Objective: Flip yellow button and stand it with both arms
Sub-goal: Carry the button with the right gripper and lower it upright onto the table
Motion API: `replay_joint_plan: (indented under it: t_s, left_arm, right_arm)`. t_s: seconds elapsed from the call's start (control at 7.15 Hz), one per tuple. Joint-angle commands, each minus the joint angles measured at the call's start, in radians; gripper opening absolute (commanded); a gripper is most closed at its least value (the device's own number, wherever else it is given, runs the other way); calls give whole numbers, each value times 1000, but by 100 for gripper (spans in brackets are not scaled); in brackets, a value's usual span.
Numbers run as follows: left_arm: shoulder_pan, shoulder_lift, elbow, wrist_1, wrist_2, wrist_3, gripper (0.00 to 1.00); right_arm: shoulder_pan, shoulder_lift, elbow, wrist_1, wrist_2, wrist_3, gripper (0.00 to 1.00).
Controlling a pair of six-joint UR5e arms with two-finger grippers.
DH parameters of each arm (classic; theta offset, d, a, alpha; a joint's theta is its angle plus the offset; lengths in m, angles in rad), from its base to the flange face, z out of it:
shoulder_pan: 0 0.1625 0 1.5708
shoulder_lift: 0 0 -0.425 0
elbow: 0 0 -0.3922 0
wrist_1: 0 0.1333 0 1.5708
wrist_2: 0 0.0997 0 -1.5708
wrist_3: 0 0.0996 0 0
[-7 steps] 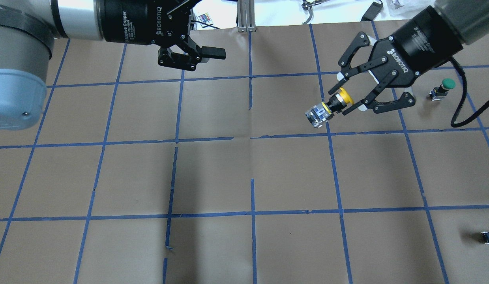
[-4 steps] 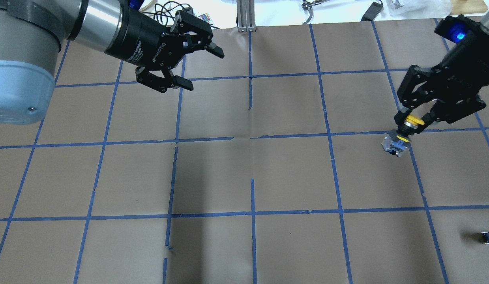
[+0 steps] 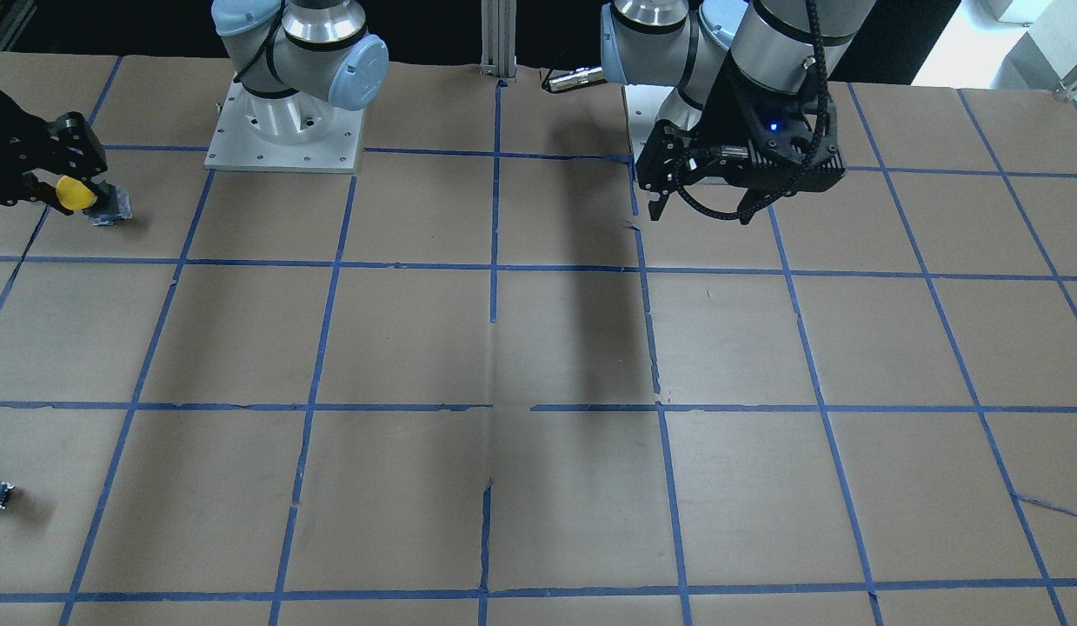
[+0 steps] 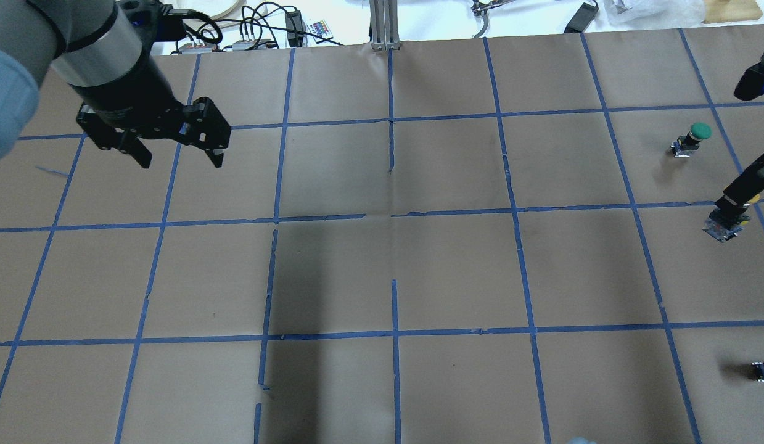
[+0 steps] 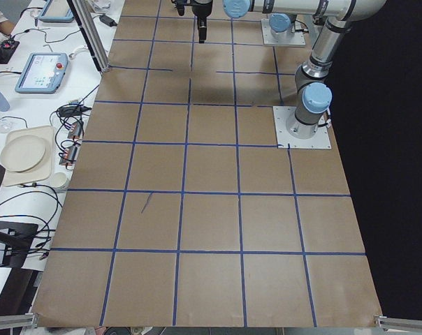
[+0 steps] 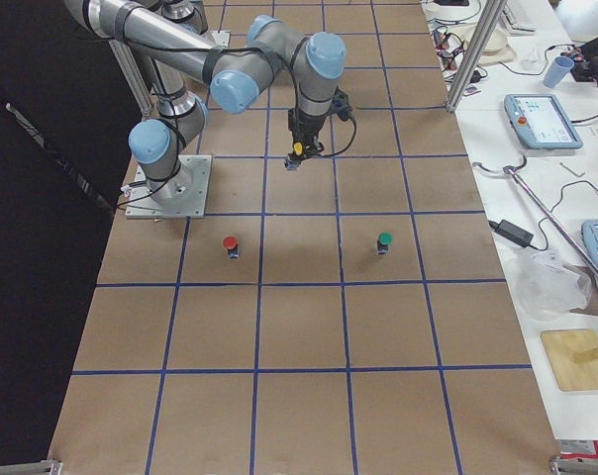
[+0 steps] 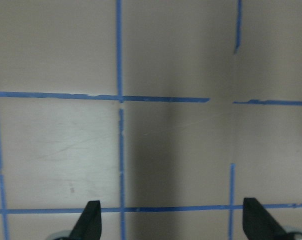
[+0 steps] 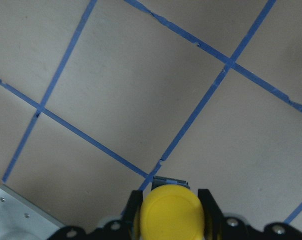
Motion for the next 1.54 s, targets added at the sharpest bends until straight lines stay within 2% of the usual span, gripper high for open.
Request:
replay_joint_plan:
  t_s: [0.0,0.14,0.28,0.42,0.7,0.84,1.4]
  left_arm:
    - [-9,-17,40,-46,20,-7,99]
    - [-65,-40,83,-46,15,-18,99]
    - [-65,-63,112,-61,-26,-20,99]
    - [-64,-67,114,-69,-79,-15,99]
    - [-61,-66,100,-71,-89,-6,99]
    - [-60,-66,101,-69,-86,-6,99]
    - [-62,-67,92,-68,-91,-6,99]
  right_arm:
    - [-88,0,105,-186,12,-325,15]
    - [-113,5,135,-243,35,-405,14]
    - [-152,28,141,-265,97,-550,14]
    - [-194,72,141,-279,143,-692,14]
    - [-281,202,134,-354,197,-922,15]
    - [-292,233,127,-356,223,-1026,15]
    - [-296,272,130,-357,207,-1197,16]
